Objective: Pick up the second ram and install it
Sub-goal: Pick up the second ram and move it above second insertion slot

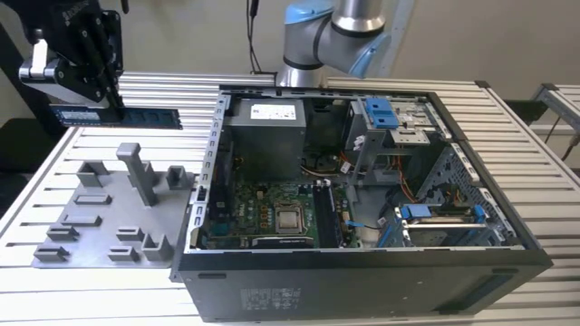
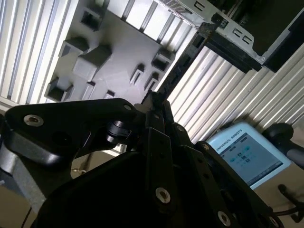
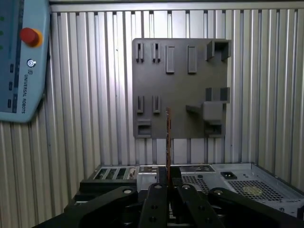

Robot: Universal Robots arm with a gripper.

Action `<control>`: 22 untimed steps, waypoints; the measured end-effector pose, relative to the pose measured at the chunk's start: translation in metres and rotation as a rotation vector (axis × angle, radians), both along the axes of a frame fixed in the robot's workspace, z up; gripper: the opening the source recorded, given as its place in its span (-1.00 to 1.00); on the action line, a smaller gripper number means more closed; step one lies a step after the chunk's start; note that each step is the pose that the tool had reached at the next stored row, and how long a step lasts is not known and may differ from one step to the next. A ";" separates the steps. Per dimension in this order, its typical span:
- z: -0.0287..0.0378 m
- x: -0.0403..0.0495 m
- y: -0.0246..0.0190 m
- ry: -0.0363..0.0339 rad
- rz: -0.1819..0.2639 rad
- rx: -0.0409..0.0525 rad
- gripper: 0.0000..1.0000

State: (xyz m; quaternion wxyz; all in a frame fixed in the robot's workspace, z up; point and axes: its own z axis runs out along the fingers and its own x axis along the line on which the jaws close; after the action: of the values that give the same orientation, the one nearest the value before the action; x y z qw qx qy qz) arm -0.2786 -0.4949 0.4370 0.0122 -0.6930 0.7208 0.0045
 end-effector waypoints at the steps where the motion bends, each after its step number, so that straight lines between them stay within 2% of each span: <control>1: 0.0000 0.0016 0.0000 0.0000 0.000 0.0000 -0.72; 11: 0.0000 0.0227 0.0000 0.0002 0.000 0.0000 -0.72; 19: 0.0000 0.0475 0.0000 0.0010 0.000 -0.0001 -0.72; 22: 0.0000 0.0581 0.0000 0.0040 0.000 -0.0001 -0.72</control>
State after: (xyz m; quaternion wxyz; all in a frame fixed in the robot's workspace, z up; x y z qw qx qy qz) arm -0.2205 -0.4949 0.4370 0.0107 -0.6929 0.7209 0.0059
